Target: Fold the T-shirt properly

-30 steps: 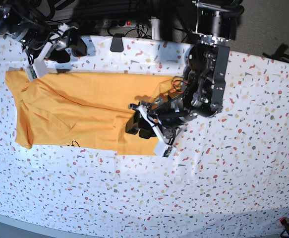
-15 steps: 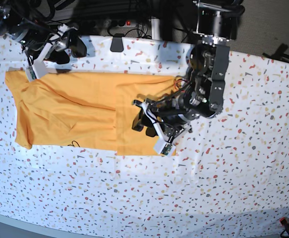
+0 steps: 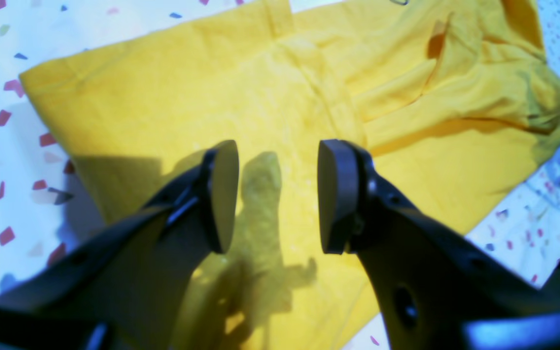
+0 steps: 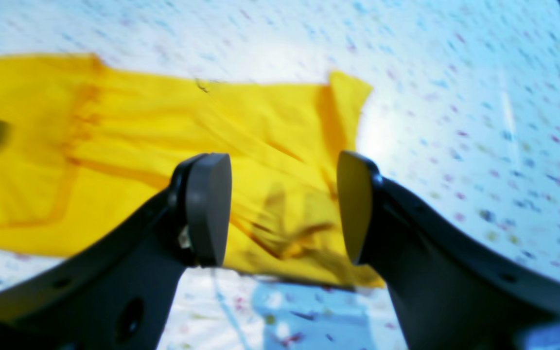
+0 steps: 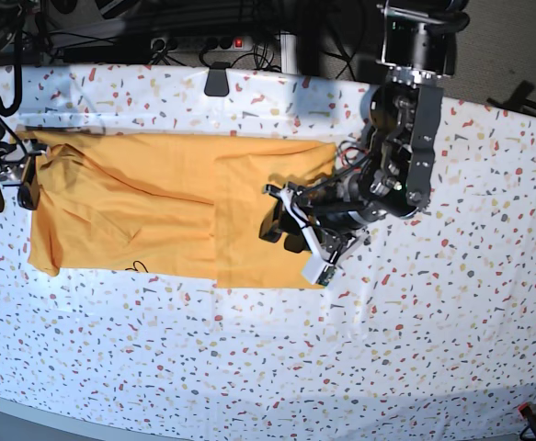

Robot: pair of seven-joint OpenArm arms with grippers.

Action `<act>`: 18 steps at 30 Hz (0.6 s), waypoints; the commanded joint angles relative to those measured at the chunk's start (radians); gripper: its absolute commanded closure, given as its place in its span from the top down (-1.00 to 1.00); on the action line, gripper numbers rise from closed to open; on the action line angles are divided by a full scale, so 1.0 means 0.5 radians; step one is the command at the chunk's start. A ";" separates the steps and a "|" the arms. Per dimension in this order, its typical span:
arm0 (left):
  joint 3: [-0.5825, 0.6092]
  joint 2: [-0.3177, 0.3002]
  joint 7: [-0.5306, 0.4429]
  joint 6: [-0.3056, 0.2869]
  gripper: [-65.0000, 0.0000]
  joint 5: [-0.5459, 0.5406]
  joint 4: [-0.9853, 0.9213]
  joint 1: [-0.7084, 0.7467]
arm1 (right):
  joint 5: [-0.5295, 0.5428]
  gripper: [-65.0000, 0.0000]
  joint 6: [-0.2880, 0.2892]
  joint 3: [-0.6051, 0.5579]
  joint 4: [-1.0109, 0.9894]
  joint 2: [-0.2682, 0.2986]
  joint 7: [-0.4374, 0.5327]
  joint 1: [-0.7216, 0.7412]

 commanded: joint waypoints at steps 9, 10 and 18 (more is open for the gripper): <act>0.002 0.014 -0.045 -0.009 -0.19 -0.034 0.035 -0.048 | 0.375 0.05 0.008 0.011 0.012 0.048 0.090 0.092; 0.002 0.014 -0.045 -0.008 -0.19 -0.034 0.035 -0.048 | 0.410 0.05 0.008 0.010 0.012 0.047 0.066 0.117; 0.002 0.014 -0.045 -0.009 -0.19 -0.034 0.035 -0.044 | 0.447 0.06 0.008 0.010 0.012 0.047 -0.266 0.280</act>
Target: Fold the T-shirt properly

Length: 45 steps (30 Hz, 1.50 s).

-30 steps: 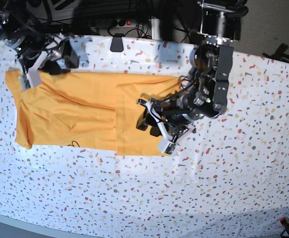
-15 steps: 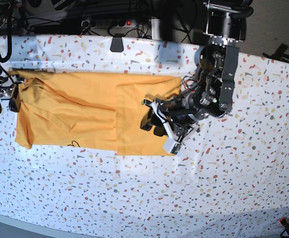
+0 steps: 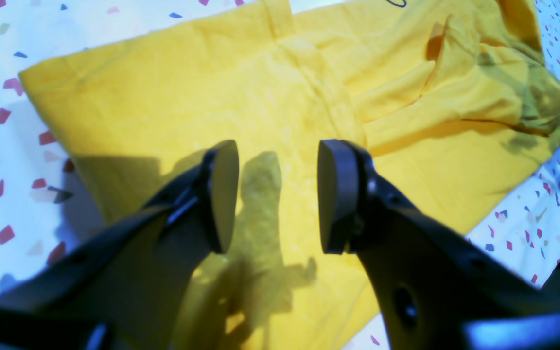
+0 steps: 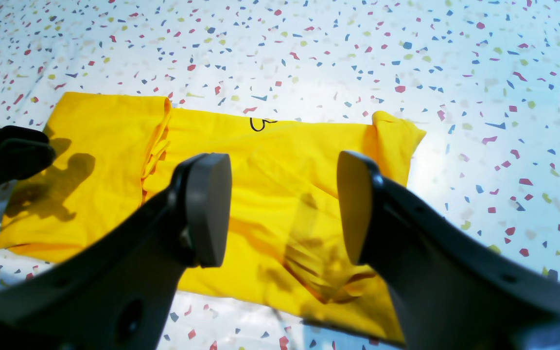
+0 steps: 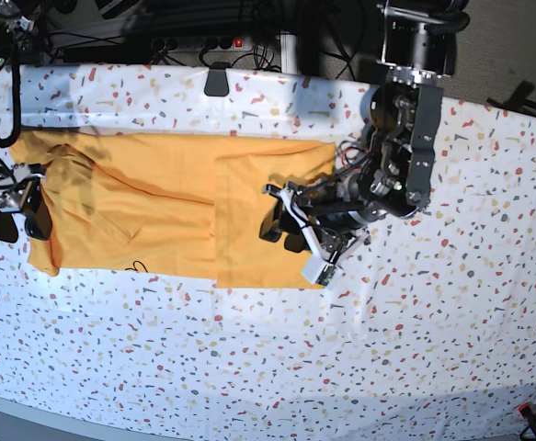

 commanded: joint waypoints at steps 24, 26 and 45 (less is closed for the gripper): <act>0.002 0.014 -0.031 -0.010 -0.19 -0.036 0.035 -0.044 | -0.303 0.46 0.008 0.013 0.006 0.034 0.387 0.032; 0.002 0.014 -0.031 -0.010 -0.19 -0.036 0.035 -0.044 | -0.444 0.46 0.008 0.013 -0.072 0.036 0.394 0.097; 0.002 0.014 -0.031 -0.009 -0.19 -0.037 0.035 -0.044 | -0.484 0.46 0.008 -0.079 -2.424 0.724 0.415 0.713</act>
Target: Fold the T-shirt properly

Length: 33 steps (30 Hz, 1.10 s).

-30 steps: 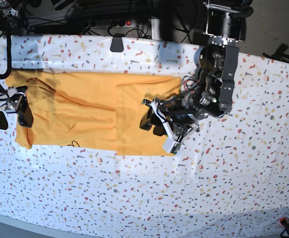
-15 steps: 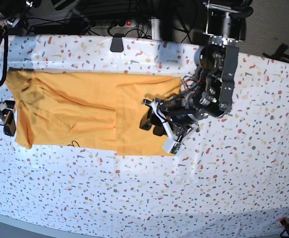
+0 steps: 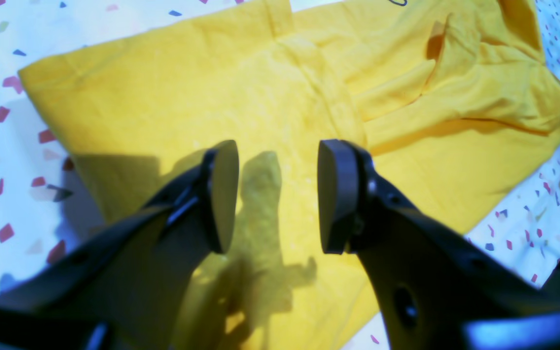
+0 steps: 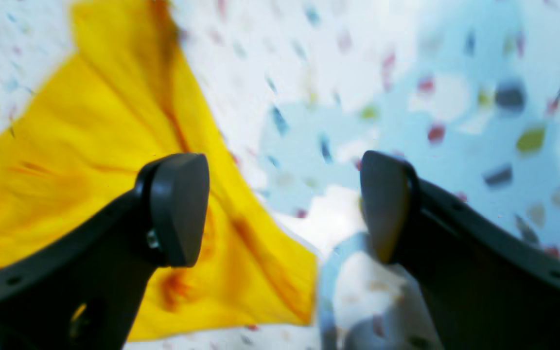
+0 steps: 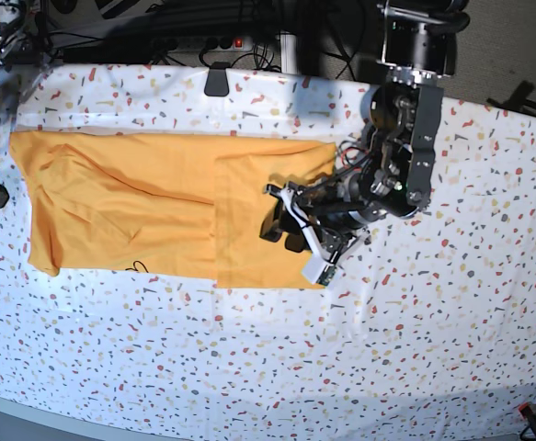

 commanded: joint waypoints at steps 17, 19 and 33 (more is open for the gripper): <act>0.002 0.014 -0.002 -0.009 -0.19 -0.032 0.035 -0.044 | 0.073 0.46 0.010 -0.652 -0.059 -0.038 0.185 0.040; 0.002 0.014 -0.002 -0.009 -0.19 -0.032 0.035 -0.045 | 0.159 0.46 0.010 -0.652 -0.059 -0.072 0.132 0.040; 0.002 0.015 -0.002 -0.009 -0.19 -0.032 0.035 -0.045 | 0.643 0.46 0.010 -0.652 0.013 -0.088 -0.143 0.040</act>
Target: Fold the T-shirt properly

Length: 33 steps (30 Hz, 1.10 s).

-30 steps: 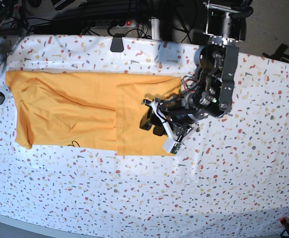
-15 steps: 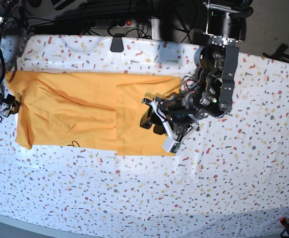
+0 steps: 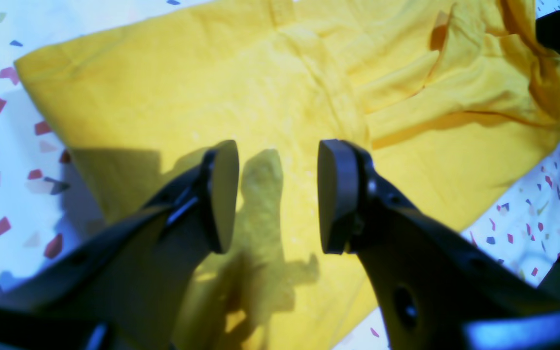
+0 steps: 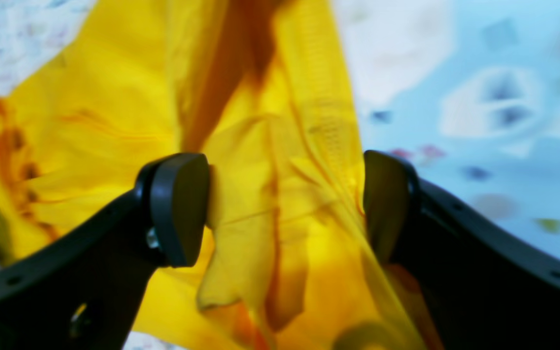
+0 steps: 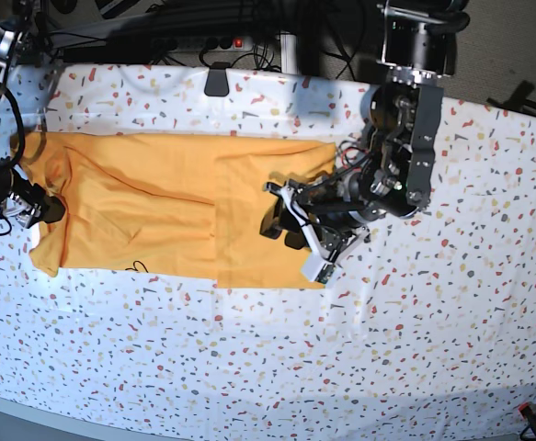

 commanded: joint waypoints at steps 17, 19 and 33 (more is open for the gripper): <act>0.002 0.014 -0.047 -0.009 -0.19 -0.031 0.035 -0.045 | 0.313 0.46 0.017 0.323 0.015 0.108 -0.217 0.018; 0.002 0.015 -0.047 -0.009 -0.19 -0.031 0.035 -0.045 | 0.312 0.46 0.017 0.380 0.016 0.112 -0.270 0.018; 0.002 0.014 -0.047 -0.009 -0.19 -0.032 0.035 -0.045 | -0.368 0.46 0.017 0.412 0.015 0.111 0.025 0.017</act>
